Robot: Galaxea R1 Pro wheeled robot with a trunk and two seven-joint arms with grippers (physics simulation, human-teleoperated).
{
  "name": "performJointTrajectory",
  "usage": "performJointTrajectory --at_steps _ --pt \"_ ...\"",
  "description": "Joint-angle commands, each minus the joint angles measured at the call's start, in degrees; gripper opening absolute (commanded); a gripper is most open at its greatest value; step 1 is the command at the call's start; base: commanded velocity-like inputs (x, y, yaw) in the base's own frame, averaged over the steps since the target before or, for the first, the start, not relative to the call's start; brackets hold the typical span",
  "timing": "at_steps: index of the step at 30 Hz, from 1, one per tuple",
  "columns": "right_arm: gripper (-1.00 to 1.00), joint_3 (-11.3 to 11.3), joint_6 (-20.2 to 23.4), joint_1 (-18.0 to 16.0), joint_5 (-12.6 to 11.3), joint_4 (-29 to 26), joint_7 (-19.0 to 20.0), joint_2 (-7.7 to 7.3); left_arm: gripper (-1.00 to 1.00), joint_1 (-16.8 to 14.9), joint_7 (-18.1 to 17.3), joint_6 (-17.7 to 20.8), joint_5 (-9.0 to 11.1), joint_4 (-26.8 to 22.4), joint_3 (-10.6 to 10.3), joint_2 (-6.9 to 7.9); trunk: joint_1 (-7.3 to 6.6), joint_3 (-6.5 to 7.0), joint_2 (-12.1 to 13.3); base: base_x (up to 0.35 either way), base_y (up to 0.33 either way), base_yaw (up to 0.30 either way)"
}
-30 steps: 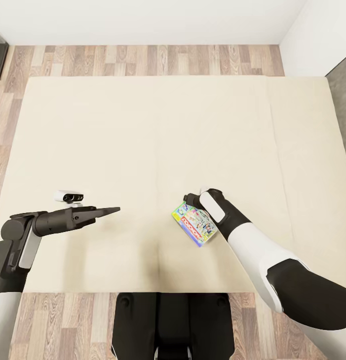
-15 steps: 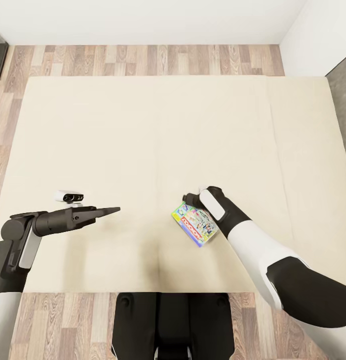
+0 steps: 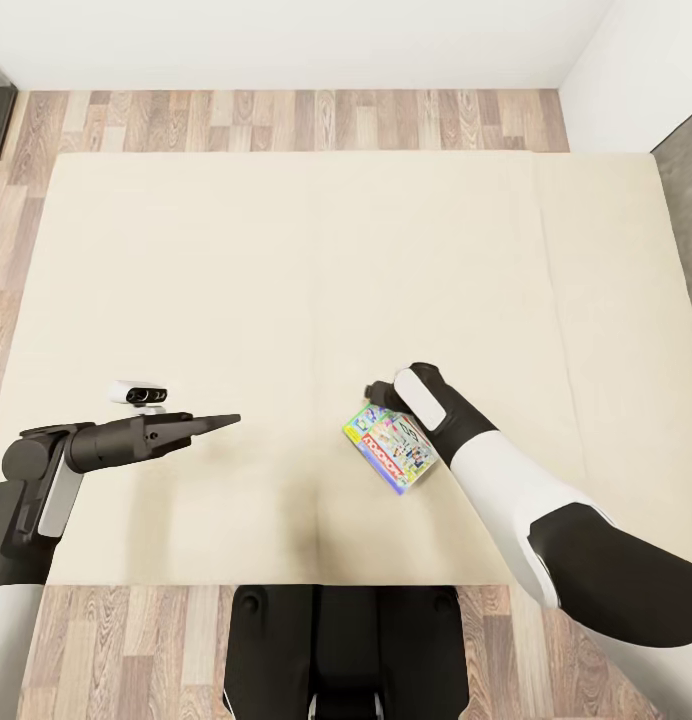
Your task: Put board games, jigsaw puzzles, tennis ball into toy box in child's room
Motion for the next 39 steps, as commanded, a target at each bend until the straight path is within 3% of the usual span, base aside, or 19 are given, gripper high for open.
performJointTrajectory --at_steps 1,18,39 --pt "1.0 0.3 0.1 0.0 -0.6 -0.1 -0.9 -0.03 1.0 0.0 -0.2 0.6 0.0 0.0 0.0 0.02 0.03 -0.06 -0.1 0.0 0.0 0.0" --pt "1.0 -0.6 3.2 -0.2 -0.7 0.1 -2.1 -0.01 1.0 0.0 -0.2 0.6 0.0 0.0 -0.1 0.02 0.03 -0.06 -0.1 0.0 0.0 0.0" --pt "1.0 -0.8 2.7 -0.1 -0.7 0.1 -2.1 -0.01 1.0 0.0 -0.2 0.6 0.0 0.0 -0.2 0.02 0.03 -0.06 -0.1 0.0 0.0 0.0"
